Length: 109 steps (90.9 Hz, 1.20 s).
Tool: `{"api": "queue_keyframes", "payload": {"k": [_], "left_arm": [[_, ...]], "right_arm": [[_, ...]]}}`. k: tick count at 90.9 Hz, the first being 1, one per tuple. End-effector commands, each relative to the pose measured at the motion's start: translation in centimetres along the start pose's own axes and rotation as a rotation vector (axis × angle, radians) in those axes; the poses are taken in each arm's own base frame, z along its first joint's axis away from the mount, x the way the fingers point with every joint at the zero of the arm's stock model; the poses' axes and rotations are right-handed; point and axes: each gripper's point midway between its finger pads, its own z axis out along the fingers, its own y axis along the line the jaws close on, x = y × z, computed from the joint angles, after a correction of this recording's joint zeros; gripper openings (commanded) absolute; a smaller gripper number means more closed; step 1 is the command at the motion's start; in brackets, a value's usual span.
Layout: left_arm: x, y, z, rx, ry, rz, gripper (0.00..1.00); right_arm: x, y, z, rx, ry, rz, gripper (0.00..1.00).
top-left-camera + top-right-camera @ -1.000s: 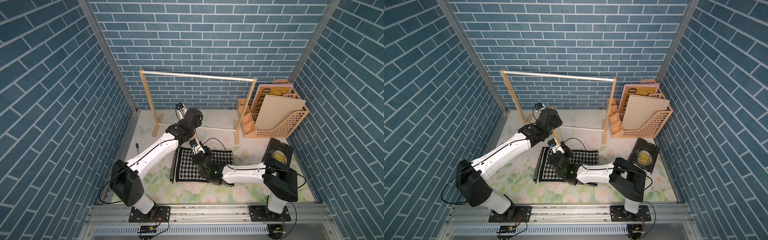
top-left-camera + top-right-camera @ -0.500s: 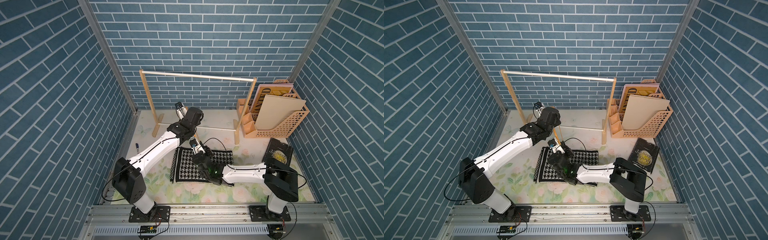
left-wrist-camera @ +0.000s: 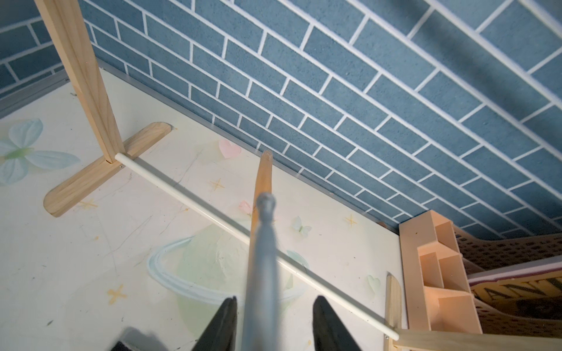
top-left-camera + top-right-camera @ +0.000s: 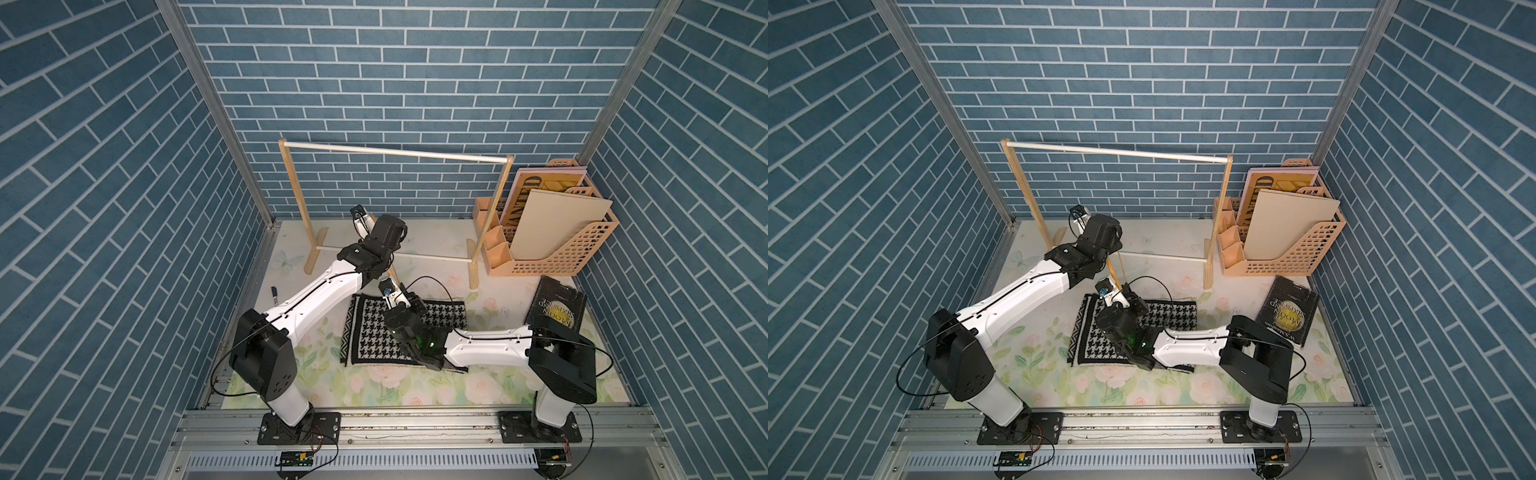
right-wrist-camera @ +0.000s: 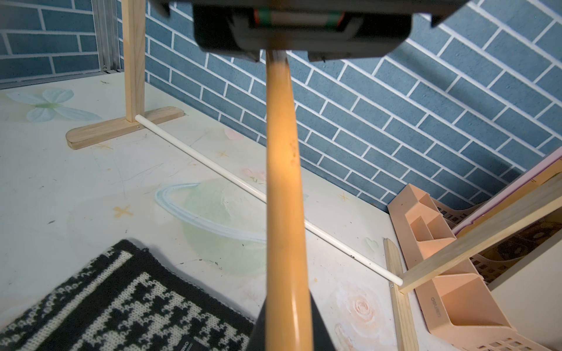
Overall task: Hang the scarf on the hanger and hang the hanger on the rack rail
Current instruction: Pick up the hanger from the clothesline.
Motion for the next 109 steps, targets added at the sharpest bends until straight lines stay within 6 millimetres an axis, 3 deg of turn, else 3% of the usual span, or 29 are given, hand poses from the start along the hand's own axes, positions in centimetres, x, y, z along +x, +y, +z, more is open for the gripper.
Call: {"api": "queue_keyframes", "payload": {"k": [1,13,32,61,72,80,84,92,102,109], "left_arm": [[-0.1,0.1,0.6,-0.011,-0.001,-0.002,0.36],[0.0,0.0,0.8,-0.005,0.001,-0.005,0.25],[0.2,-0.1,1.1,0.006,-0.004,-0.013,0.00],[0.0,-0.2,1.1,0.009,-0.016,0.010,0.00],[-0.2,-0.3,0.8,0.021,-0.020,0.041,0.00],[-0.1,-0.3,0.6,0.034,-0.021,0.076,0.00],[0.0,-0.3,0.5,0.042,-0.021,0.095,0.00],[0.1,-0.5,0.5,0.056,-0.018,0.129,0.00],[0.6,-0.9,0.5,0.080,0.006,0.181,0.00],[0.9,-1.4,0.2,0.103,0.021,0.207,0.00]], "right_arm": [[-3.7,-1.8,-1.0,0.018,-0.070,0.123,0.00],[-3.8,-1.9,-1.0,0.019,-0.072,0.126,0.00],[-3.7,-2.2,-1.2,0.027,-0.070,0.126,0.00],[-3.5,-2.3,-1.3,0.026,-0.067,0.132,0.00],[-3.3,-2.2,-1.7,-0.017,-0.042,0.120,0.46],[-3.0,-3.3,-3.0,-0.047,-0.019,0.128,0.73],[-2.6,-4.1,-3.8,-0.070,-0.005,0.134,0.82],[-1.8,-5.1,-5.8,-0.164,0.025,0.148,0.92],[-0.5,-5.9,-8.2,-0.287,0.093,0.151,0.93],[1.8,-6.2,-9.8,-0.356,0.168,0.155,0.93]]}}
